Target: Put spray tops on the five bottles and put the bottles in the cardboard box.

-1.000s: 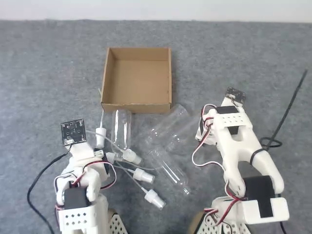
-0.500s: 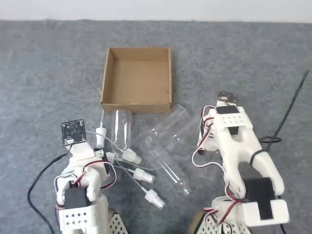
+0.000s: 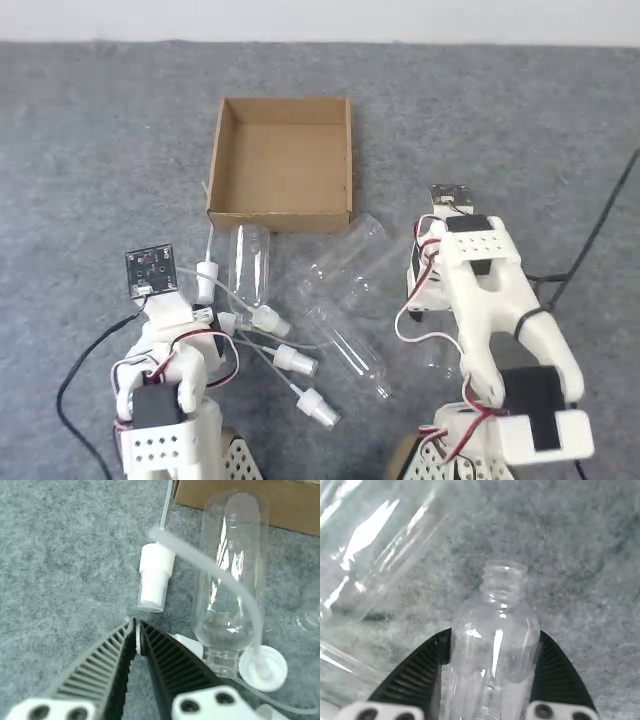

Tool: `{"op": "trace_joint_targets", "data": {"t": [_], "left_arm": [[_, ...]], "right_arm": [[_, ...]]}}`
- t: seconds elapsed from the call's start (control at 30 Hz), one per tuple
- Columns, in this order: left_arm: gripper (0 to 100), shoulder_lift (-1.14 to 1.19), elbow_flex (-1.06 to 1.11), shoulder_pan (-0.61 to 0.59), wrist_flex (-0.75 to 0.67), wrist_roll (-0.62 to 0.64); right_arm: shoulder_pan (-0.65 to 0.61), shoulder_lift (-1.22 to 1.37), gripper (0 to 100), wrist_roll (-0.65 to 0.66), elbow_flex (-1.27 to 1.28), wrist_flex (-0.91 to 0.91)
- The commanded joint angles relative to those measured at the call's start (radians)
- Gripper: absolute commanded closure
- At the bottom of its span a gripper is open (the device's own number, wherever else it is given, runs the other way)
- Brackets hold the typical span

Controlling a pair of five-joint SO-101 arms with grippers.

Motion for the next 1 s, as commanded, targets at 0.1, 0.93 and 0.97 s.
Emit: {"op": "trace_joint_targets", "data": {"t": [0.1,0.93,0.97], "left_arm": [[99,-0.017,-0.013,-0.002,0.006,0.000],[99,-0.017,-0.013,-0.002,0.006,0.000],[99,-0.017,-0.013,-0.002,0.006,0.000]], "right_arm": [[0.007,0.025,85.0,0.014,-0.104,0.007],[0.004,0.145,85.3,0.018,-0.126,0.019],[0.004,0.145,85.3,0.020,-0.121,0.019]]}}
